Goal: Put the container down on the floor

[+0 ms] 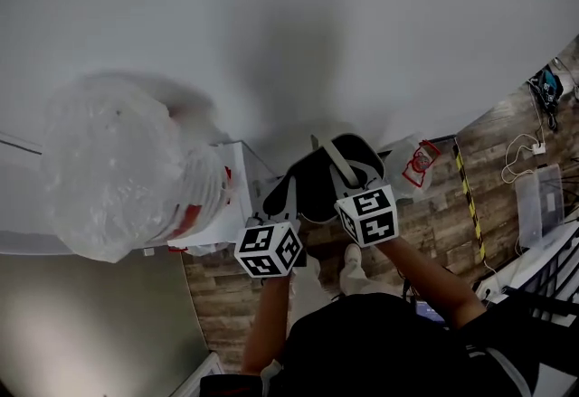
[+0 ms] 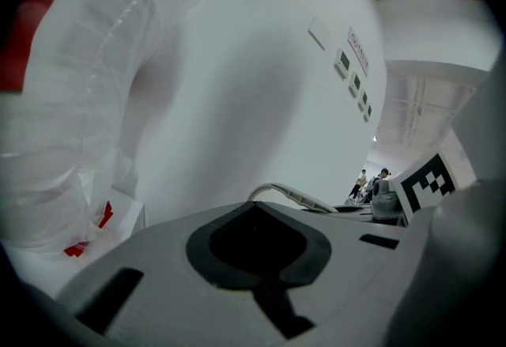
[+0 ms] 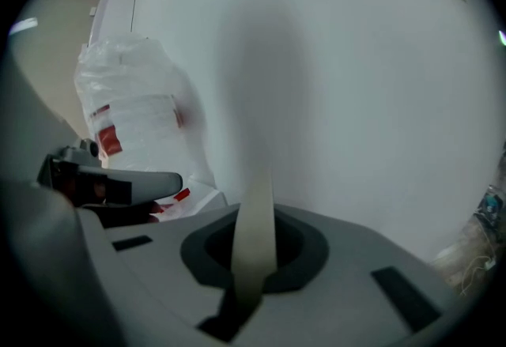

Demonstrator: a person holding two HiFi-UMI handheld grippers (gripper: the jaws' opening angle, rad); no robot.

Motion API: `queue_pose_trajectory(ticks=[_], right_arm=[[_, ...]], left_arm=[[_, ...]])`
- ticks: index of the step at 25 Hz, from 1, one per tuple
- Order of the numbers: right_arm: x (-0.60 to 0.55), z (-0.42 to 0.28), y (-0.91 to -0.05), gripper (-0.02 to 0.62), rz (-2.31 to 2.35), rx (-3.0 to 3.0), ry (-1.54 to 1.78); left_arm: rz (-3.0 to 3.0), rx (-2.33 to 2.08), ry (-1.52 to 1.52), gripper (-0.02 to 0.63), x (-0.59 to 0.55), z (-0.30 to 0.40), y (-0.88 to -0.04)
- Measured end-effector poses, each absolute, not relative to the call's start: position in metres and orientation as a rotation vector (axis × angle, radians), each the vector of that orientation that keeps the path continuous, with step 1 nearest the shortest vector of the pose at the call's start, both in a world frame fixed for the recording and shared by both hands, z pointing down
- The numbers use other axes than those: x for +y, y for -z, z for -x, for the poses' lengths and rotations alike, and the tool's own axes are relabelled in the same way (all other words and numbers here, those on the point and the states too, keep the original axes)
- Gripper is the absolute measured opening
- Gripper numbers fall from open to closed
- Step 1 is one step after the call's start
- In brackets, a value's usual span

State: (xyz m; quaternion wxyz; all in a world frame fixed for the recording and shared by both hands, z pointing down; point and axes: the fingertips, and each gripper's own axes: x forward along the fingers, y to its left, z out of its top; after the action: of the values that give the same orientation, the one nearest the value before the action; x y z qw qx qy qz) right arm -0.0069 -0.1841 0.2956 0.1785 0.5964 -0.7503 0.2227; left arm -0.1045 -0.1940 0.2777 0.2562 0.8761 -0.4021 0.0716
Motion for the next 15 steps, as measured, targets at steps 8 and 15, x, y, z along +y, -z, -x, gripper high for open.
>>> queue_pose_trajectory(ticks=[8, 15], right_arm=[[-0.175, 0.016, -0.336, 0.029, -1.664, -2.012, -0.652], [-0.169, 0.023, -0.366, 0.031, -1.664, -1.963, -0.710]], left_arm=[[-2.323, -1.031, -0.217, 0.014, -0.188, 0.113, -0.319], [-2.337, -1.009, -0.335, 0.014, -0.182, 0.119, -0.354]])
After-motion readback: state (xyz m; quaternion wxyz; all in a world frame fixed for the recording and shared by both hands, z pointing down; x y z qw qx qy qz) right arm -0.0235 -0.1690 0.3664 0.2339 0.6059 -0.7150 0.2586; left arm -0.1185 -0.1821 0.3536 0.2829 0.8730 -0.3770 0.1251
